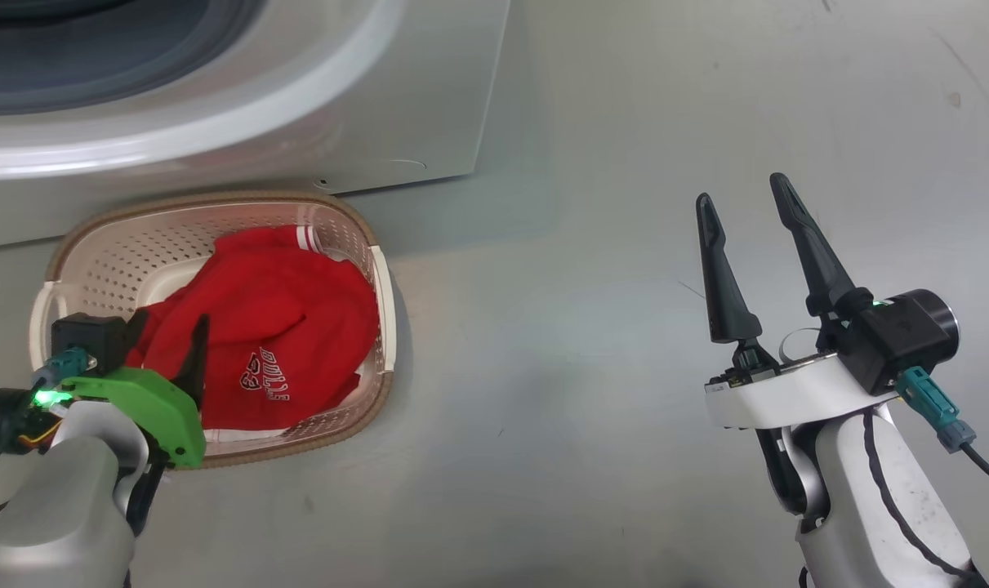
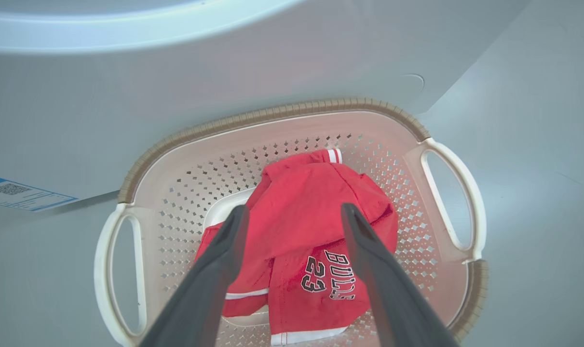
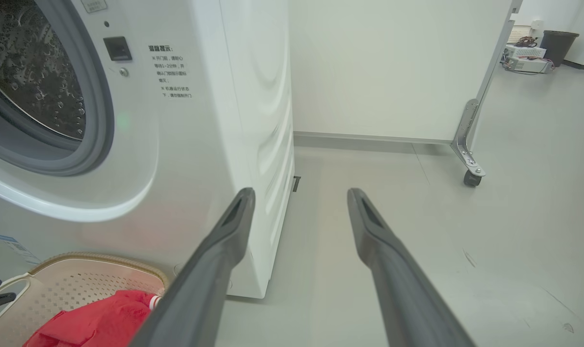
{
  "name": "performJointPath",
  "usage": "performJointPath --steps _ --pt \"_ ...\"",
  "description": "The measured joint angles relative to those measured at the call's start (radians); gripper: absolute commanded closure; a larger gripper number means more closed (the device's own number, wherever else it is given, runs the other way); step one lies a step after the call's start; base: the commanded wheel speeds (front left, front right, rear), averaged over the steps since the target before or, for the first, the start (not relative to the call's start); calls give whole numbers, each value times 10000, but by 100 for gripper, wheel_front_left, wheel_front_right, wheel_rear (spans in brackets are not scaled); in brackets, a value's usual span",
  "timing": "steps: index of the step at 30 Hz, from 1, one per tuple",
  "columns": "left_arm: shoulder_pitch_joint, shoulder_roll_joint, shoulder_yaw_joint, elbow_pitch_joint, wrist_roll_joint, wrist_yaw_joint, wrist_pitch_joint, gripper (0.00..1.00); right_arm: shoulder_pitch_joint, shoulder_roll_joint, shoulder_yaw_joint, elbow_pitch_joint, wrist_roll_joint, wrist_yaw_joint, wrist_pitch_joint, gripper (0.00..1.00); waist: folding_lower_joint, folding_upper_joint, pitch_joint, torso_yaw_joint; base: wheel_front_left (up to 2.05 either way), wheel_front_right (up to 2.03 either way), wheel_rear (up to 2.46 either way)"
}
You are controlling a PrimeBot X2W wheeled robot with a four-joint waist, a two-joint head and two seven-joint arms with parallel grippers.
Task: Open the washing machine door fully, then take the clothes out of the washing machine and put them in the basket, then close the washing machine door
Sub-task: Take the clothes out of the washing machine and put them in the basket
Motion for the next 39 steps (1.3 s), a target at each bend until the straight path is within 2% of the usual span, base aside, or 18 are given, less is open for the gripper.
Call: performJointPath --steps 14,21,25,39 --pt "-28 -146 111 -1808 -219 0 -270 0 170 -6 -410 401 75 163 0 0 0 0 -1379 758 0 0 0" --pt "106 -115 1156 -3563 -63 0 -268 0 468 -17 -600 543 79 198 0 0 0 0 -2168 1193 0 0 0" --pt "975 -144 1933 -4282 -63 0 -268 0 729 -15 -650 619 111 259 0 0 0 0 -2737 1444 0 0 0" --pt "3176 -813 3294 -6059 -19 0 -268 0 1554 -8 -941 627 293 349 0 0 0 0 -3943 1891 0 0 0"
